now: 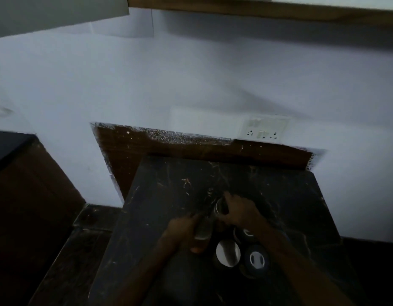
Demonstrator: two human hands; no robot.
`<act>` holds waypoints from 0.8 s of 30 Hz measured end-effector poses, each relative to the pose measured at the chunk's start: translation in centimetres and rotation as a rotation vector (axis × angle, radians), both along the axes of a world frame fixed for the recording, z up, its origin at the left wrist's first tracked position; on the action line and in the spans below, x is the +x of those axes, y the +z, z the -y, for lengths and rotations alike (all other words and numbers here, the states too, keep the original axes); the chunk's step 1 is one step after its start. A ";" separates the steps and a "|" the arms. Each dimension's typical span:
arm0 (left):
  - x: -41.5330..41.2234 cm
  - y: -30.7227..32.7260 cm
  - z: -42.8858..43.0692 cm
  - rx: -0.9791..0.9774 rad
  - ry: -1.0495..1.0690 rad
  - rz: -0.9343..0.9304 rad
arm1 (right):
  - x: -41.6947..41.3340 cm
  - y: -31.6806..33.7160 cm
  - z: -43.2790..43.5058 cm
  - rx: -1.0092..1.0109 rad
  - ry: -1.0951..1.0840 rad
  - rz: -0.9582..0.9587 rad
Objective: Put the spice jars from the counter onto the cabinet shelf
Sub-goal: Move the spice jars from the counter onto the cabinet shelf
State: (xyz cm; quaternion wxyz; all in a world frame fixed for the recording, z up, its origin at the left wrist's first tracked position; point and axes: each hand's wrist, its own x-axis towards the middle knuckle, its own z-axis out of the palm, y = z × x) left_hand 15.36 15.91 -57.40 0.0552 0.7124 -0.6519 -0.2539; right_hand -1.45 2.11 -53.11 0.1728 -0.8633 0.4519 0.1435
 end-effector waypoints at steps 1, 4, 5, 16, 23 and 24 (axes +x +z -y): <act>0.4 2.2 0.5 -0.056 0.010 -0.012 | -0.3 2.5 0.2 -0.007 0.003 0.038; 1.3 10.2 2.4 -0.306 0.003 0.045 | -1.6 11.4 0.7 -0.093 0.069 0.196; 1.4 13.4 3.0 -0.393 -0.009 0.058 | -2.1 14.7 0.8 -0.126 0.093 0.231; -2.6 46.1 6.2 -1.111 -0.129 -0.263 | -10.1 48.1 -1.1 -0.613 0.037 0.477; -5.5 56.2 13.2 -1.161 -0.049 -0.315 | -11.8 56.2 5.1 -0.607 -0.104 0.642; -5.7 56.6 14.7 -1.138 -0.036 -0.287 | -11.6 56.3 6.5 -0.609 -0.112 0.630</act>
